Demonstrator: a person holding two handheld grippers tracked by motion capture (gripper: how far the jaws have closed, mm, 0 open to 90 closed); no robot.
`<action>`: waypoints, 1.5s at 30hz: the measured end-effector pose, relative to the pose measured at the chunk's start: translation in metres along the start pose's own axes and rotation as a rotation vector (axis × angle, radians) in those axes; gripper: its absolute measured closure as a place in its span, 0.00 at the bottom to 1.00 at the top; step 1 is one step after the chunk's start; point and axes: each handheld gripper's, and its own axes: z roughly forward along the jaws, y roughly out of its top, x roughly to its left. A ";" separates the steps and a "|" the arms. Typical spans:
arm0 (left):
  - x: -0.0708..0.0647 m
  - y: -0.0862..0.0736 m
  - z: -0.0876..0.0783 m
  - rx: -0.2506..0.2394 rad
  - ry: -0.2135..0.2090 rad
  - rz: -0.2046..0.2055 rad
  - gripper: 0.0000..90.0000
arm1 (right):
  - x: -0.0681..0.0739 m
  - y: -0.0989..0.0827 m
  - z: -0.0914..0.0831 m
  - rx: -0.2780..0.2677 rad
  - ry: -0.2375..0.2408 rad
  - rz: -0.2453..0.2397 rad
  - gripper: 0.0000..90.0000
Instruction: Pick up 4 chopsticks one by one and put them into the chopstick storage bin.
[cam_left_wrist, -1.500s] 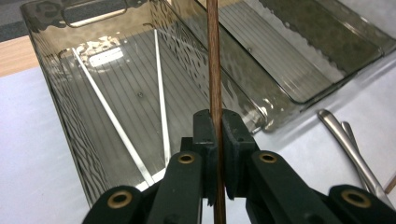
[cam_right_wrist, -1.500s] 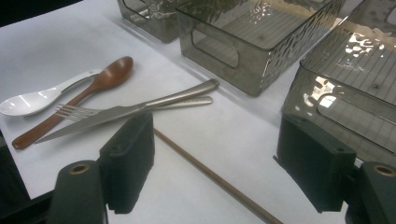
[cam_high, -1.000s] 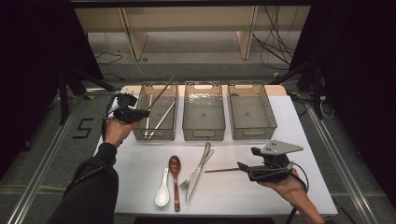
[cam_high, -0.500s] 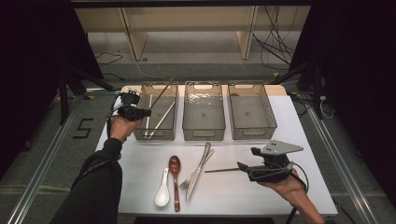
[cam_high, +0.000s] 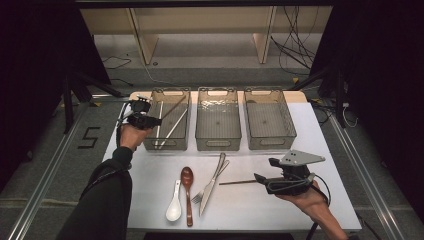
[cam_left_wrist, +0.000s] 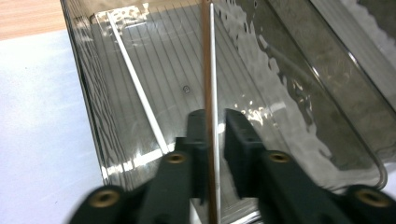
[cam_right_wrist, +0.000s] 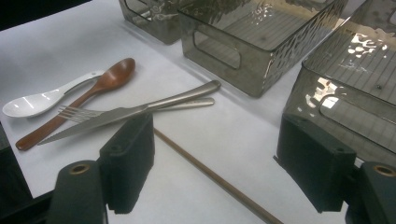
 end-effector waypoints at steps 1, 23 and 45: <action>-0.001 0.000 -0.001 0.002 -0.002 0.005 0.71 | 0.000 0.000 0.000 0.000 0.000 -0.001 0.32; -0.062 -0.026 -0.065 -0.148 -0.292 0.075 0.22 | -0.004 0.007 0.003 0.019 -0.003 -0.026 0.32; -0.091 -0.072 -0.077 -0.168 -0.353 0.155 0.18 | -0.020 0.016 0.042 0.345 0.112 -0.206 0.35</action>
